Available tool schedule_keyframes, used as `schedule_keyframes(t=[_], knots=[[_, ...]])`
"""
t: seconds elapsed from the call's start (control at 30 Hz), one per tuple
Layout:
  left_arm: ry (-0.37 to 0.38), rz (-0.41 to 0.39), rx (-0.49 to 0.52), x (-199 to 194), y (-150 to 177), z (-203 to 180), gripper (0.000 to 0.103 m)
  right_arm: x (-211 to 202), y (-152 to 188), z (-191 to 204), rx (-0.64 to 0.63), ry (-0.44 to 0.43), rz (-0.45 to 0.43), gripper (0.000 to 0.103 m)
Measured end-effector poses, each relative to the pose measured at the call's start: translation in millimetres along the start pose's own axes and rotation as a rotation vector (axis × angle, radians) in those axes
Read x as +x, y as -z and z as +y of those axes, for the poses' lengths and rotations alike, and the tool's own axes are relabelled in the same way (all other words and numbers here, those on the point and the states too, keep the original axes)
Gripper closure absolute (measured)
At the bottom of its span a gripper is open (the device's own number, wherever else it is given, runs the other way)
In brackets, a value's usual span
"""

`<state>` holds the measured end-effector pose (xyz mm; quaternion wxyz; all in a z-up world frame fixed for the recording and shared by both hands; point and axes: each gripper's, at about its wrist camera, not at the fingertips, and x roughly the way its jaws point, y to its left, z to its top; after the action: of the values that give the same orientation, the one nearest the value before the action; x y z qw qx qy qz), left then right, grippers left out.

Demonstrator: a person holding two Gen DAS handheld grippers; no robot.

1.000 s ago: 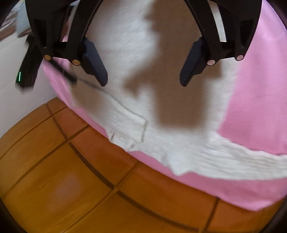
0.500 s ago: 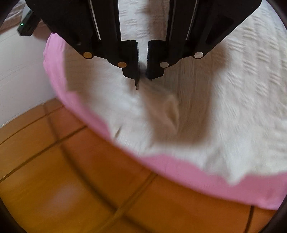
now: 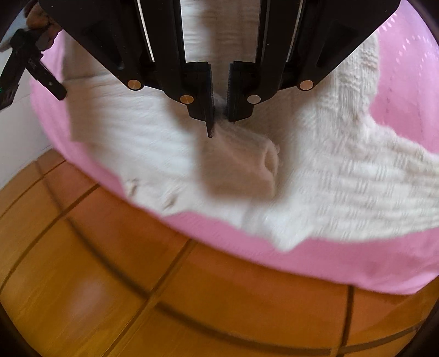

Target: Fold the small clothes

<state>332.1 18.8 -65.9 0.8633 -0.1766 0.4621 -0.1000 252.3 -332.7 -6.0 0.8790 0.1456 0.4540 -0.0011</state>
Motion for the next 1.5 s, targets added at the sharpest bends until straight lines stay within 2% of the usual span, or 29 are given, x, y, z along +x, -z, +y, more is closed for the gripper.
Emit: schedule_keyframes(t=[0.07,0.13,0.2,0.27,0.37,0.47,0.57,0.67,0.73,0.83,0.87,0.97,1.07,1.2,1.27,1.33,1.4,1.5], knots=[[-0.063,-0.01,0.028,5,7,6,0.09,17,6,6,-0.035,0.071,0.018,0.036],[-0.064,-0.025,0.038,1,12,12,0.09,20,8,14,-0.066,0.116,-0.005,0.036],[-0.06,-0.042,0.026,-8,15,20,0.079,22,9,16,-0.076,0.128,-0.01,0.032],[-0.034,-0.084,-0.012,-24,18,33,0.061,24,11,18,-0.091,0.14,-0.023,0.031],[-0.062,-0.169,-0.069,-52,22,57,0.044,25,11,22,-0.112,0.164,-0.023,0.027],[-0.071,-0.225,-0.181,-83,25,98,0.042,13,14,33,-0.129,0.191,-0.071,0.018],[-0.109,-0.266,-0.305,-108,28,149,0.042,-10,24,51,-0.133,0.138,-0.145,0.013],[-0.169,-0.294,-0.454,-131,31,209,0.042,-13,42,74,-0.175,0.063,-0.128,0.013],[-0.14,-0.305,-0.557,-145,33,245,0.042,-10,53,87,-0.216,0.043,-0.119,0.013],[-0.172,-0.34,-0.673,-164,32,289,0.042,3,68,104,-0.28,0.047,-0.088,0.012],[-0.184,-0.349,-0.709,-171,31,304,0.042,10,73,106,-0.287,0.055,-0.065,0.007],[-0.167,-0.368,-0.804,-181,25,341,0.042,17,77,104,-0.285,0.066,-0.041,0.003],[-0.15,-0.389,-0.865,-184,17,364,0.042,17,79,101,-0.271,0.056,-0.034,0.002],[-0.162,-0.409,-0.898,-179,1,386,0.052,18,81,102,-0.276,0.061,-0.032,0.002],[-0.223,-0.392,-0.88,-175,-9,389,0.083,16,82,102,-0.281,0.07,-0.033,0.002],[-0.217,-0.369,-0.865,-175,-14,393,0.097,18,81,104,-0.287,0.076,-0.033,0.002],[-0.213,-0.382,-0.822,-182,-22,387,0.097,19,81,105,-0.289,0.078,-0.032,0.002],[-0.128,-0.421,-0.7,-194,-28,351,0.097,20,81,105,-0.291,0.08,-0.032,0.002]])
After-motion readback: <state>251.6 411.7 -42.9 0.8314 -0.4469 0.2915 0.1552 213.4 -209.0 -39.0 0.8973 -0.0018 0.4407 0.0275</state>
